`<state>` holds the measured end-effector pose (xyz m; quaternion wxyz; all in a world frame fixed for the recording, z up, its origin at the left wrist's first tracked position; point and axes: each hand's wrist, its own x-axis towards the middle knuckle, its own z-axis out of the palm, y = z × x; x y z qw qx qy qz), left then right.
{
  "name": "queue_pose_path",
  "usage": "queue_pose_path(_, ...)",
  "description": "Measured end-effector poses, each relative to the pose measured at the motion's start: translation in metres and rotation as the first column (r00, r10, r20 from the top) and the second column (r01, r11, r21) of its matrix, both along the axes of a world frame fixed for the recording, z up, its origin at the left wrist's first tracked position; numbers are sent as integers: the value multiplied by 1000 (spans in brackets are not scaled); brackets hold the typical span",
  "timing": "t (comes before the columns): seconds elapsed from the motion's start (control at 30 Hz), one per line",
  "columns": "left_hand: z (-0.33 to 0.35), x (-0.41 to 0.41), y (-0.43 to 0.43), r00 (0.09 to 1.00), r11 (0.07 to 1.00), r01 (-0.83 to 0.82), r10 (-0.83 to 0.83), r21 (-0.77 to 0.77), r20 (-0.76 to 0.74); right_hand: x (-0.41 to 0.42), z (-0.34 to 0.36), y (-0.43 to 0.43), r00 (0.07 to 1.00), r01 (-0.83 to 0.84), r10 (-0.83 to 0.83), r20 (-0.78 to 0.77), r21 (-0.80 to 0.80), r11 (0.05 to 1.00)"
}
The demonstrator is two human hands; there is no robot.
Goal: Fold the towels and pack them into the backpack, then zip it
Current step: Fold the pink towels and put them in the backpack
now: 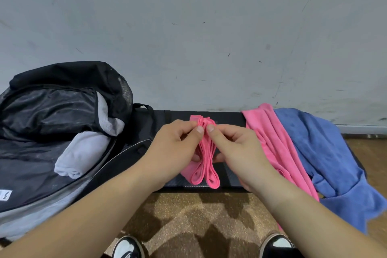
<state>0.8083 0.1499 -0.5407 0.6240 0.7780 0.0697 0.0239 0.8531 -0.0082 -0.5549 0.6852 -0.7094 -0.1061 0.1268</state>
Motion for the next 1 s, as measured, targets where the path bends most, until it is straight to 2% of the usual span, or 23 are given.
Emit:
queue_pose_path(0.1,3,-3,-2,995,980,88,-94,176,30,1,0,-1,1000,1,-1,2,17,1000)
queue_pose_path(0.13,2,-6,-4,988,971,145,-152,190,22,2,-1,-2,1000,23,-23,-2,32,999)
queue_pose_path(0.17,4,-8,-6,980,969,197,-200,148,7,4,-2,-4,999,51,-50,-16,46,998)
queue_pose_path(0.2,7,-8,-7,977,977,212,-212,32,-13,8,-4,-6,997,67,-65,-33,64,996)
queue_pose_path(0.27,10,-3,-3,991,966,97,-116,-239,-67,13,-7,-10,997,66,-63,-50,77,995)
queue_pose_path(0.3,10,1,1,997,959,-10,-11,-283,-73,14,-9,-13,997,55,-52,-51,60,997)
queue_pose_path(0.37,6,7,18,984,981,-174,171,-87,-39,16,-8,-19,998,14,-13,-57,21,1000)
queue_pose_path(0.43,0,10,33,982,972,-188,191,144,-9,16,-4,-24,995,-61,66,-75,70,996)
queue_pose_path(0.47,-3,10,37,987,976,-144,153,161,-44,17,-2,-26,990,-106,116,-80,120,987)
queue_pose_path(0.53,-6,10,37,991,999,-51,49,-13,-127,18,0,-31,976,-175,198,-91,213,961)
queue_pose_path(0.6,-8,11,33,988,980,-5,-26,-200,-151,19,0,-33,973,-179,205,-103,218,959)
queue_pose_path(0.67,-7,10,29,985,975,-20,-19,-221,-171,20,-4,-33,987,-111,128,-101,157,981)
queue_pose_path(0.8,-10,8,21,981,981,-87,54,-175,-184,23,-12,-32,1000,18,-18,-5,3,1000)
queue_pose_path(0.9,-10,10,16,971,973,-215,203,-84,-128,23,-12,-29,996,49,-45,81,-49,998)
queue_pose_path(0.93,-11,11,15,961,965,-261,259,-15,-95,21,-11,-27,992,40,-32,119,-65,997)
queue_pose_path(1.0,-15,15,17,949,924,-304,315,232,-11,16,-10,-22,979,16,8,205,-116,993)
